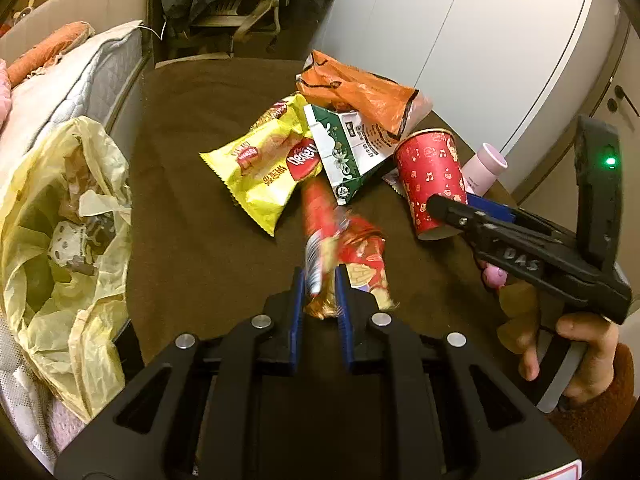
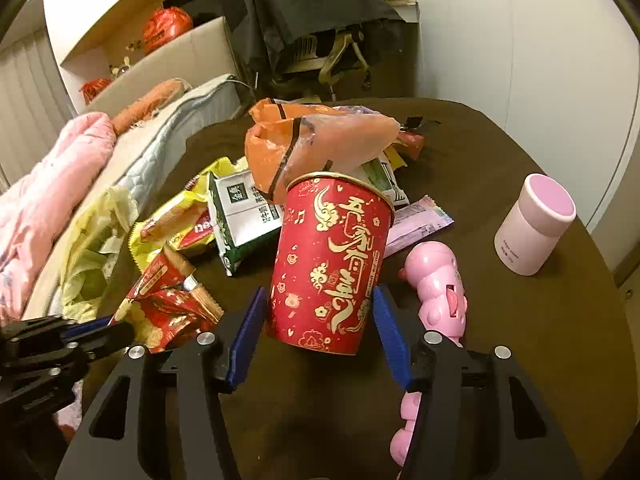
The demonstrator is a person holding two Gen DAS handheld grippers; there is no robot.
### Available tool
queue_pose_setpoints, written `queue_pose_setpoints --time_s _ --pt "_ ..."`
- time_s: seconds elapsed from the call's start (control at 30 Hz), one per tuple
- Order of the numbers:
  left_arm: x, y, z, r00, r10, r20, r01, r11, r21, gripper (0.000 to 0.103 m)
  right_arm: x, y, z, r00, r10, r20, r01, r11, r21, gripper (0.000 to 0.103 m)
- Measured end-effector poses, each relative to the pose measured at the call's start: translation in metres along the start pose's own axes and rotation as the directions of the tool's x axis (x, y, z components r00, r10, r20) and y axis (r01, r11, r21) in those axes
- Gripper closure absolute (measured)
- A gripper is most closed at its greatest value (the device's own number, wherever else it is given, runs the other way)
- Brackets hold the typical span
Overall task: Collect trash
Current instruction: 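Lift the red wrapper with the left tool while the right tool lifts the red cup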
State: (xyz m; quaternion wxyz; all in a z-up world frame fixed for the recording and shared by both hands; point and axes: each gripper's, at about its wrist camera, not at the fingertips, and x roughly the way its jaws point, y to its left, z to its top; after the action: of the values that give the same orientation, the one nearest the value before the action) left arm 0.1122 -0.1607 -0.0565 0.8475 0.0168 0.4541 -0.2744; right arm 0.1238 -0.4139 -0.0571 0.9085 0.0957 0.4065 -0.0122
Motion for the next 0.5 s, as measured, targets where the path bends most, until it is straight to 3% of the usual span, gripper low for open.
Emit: queue_pose_setpoints --time_s 0.2,0.5 --pt "-0.007 0.001 -0.001 1.0 0.003 0.011 -0.003 1.0 -0.002 0.087 -0.006 0.0 -0.002 0.999 0.015 0.031 -0.015 1.0 0.002 0.051" --pt "-0.004 -0.004 -0.002 1.0 -0.026 0.004 0.026 1.0 0.005 0.079 -0.052 -0.006 -0.009 0.99 -0.074 0.117 0.083 0.994 -0.07 0.052"
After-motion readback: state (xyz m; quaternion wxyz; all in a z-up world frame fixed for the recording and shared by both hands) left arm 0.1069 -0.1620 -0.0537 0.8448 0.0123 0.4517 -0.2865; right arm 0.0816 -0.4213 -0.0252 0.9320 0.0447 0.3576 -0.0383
